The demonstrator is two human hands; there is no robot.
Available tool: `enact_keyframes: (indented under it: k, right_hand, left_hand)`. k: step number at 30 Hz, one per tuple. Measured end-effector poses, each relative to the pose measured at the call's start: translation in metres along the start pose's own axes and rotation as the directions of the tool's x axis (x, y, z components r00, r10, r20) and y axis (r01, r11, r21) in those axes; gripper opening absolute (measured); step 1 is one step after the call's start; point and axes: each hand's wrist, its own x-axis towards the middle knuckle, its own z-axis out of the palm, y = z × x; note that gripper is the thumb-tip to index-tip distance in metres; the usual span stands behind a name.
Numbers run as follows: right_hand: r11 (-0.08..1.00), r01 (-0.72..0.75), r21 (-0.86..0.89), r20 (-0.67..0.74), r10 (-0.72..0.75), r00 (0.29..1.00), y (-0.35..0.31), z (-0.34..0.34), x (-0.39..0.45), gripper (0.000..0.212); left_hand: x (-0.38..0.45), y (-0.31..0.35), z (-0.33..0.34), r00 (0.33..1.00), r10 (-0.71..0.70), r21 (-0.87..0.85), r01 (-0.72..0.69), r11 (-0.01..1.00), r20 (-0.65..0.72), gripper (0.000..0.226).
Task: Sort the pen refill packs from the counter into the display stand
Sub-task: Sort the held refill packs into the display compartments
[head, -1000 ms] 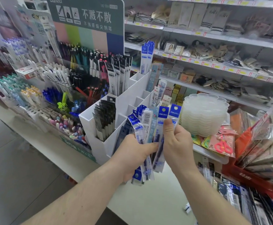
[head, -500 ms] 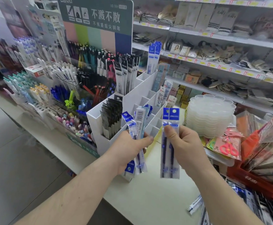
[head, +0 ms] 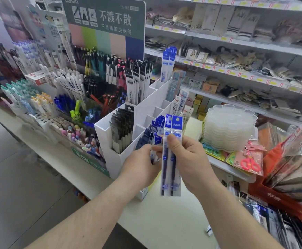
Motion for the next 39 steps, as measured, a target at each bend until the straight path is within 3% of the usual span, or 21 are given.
enact_keyframes:
  k: [3, 6, 9, 12, 15, 18, 22, 26, 30, 33, 39]
  right_hand:
    - [0.99, -0.095, 0.104, -0.04, 0.099, 0.994, -0.004, -0.002, 0.001, 0.028]
    - [0.944, -0.181, 0.277, -0.054, 0.203, 0.978, -0.014, -0.014, 0.002, 0.033]
    - [0.844, -0.196, 0.5, -0.068, 0.263, 0.962, -0.023, -0.026, 0.003, 0.032]
    - [0.779, -0.197, 0.595, -0.069, 0.293, 0.954, -0.027, -0.03, 0.003, 0.03]
    - [0.873, -0.171, 0.456, -0.177, 0.278, 0.944, -0.023, -0.032, 0.003, 0.036]
    - [0.973, -0.071, 0.22, -0.305, 0.138, 0.942, -0.015, -0.031, 0.0, 0.037]
    - [0.998, 0.015, 0.069, -0.292, 0.006, 0.956, 0.005, -0.014, -0.002, 0.034]
    - [0.985, 0.107, -0.135, -0.356, -0.149, 0.923, 0.021, -0.005, 0.007, 0.03]
    - [0.978, 0.136, -0.156, -0.395, -0.188, 0.899, 0.025, -0.002, 0.009, 0.029]
    - [0.978, 0.128, -0.164, -0.397, -0.184, 0.899, 0.027, -0.001, 0.009, 0.03]
    - [0.99, 0.117, -0.08, -0.389, -0.139, 0.911, 0.032, 0.01, 0.008, 0.037]
  left_hand:
    - [0.0, -0.001, -0.002, 0.994, 0.005, -0.099, 0.006, 0.995, 0.106, 0.024]
    - [-0.002, -0.003, -0.011, 0.966, 0.033, -0.361, 0.064, 0.93, 0.256, 0.03]
    - [-0.006, -0.005, -0.017, 0.967, 0.086, -0.648, 0.093, 0.756, 0.239, 0.019]
    - [-0.009, -0.002, -0.016, 0.974, 0.101, -0.761, 0.091, 0.642, 0.201, 0.02]
    - [-0.009, 0.002, -0.013, 0.975, 0.098, -0.737, 0.081, 0.671, 0.197, 0.014]
    - [-0.007, 0.002, -0.008, 0.994, 0.012, -0.745, 0.074, 0.662, 0.109, 0.014]
    - [-0.009, 0.009, 0.0, 0.998, -0.03, -0.813, 0.06, 0.578, 0.053, 0.012]
    - [-0.017, 0.015, 0.006, 0.997, 0.005, -0.85, 0.06, 0.524, 0.074, 0.014]
    - [-0.022, 0.015, 0.008, 0.997, 0.0, -0.879, 0.067, 0.471, 0.076, 0.007]
    - [-0.025, 0.011, 0.009, 0.996, 0.002, -0.906, 0.081, 0.415, 0.09, 0.018]
    - [-0.029, 0.007, 0.006, 0.996, 0.05, -0.887, 0.048, 0.459, 0.08, 0.016]
